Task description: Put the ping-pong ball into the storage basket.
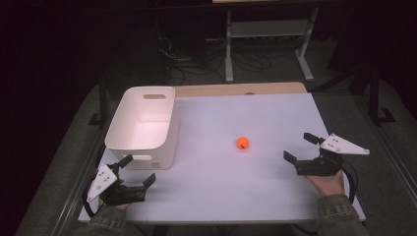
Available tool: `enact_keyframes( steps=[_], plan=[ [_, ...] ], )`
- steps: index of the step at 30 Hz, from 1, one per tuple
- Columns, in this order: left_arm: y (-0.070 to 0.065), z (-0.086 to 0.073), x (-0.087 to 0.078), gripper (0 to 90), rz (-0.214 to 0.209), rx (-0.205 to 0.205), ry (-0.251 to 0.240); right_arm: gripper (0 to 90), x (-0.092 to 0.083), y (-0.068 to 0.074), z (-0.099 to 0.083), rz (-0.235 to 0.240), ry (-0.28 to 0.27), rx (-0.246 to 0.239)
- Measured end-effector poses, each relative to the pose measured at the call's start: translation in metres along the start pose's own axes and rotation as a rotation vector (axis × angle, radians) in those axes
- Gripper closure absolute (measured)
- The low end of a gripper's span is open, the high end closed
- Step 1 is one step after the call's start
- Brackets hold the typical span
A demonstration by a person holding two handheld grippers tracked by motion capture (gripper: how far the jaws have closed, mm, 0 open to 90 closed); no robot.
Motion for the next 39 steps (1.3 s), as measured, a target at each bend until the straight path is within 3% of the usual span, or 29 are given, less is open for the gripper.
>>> enact_keyframes(
  steps=[12, 20, 39],
  plan=[
    [0.000, 0.000, 0.000, 0.0, -0.003, -0.011, -0.001, 0.0, 0.003, 0.003, 0.001, 0.006, 0.037, -0.007],
    [0.000, 0.000, 0.000, 0.0, -0.003, -0.007, 0.003, 0.0, 0.011, 0.007, 0.000, 0.021, 0.106, -0.011],
    [0.000, 0.000, -0.001, 0.0, -0.003, -0.008, 0.000, 0.0, 0.023, 0.008, 0.017, 0.057, 0.187, -0.055]
  ],
)
Point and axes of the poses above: each handheld gripper's, and its own axes: x roughly forward along the jaws, z roughly out of its top, y roughly to its left, the point moved 3 cm from there along x, roughly forward along the jaws
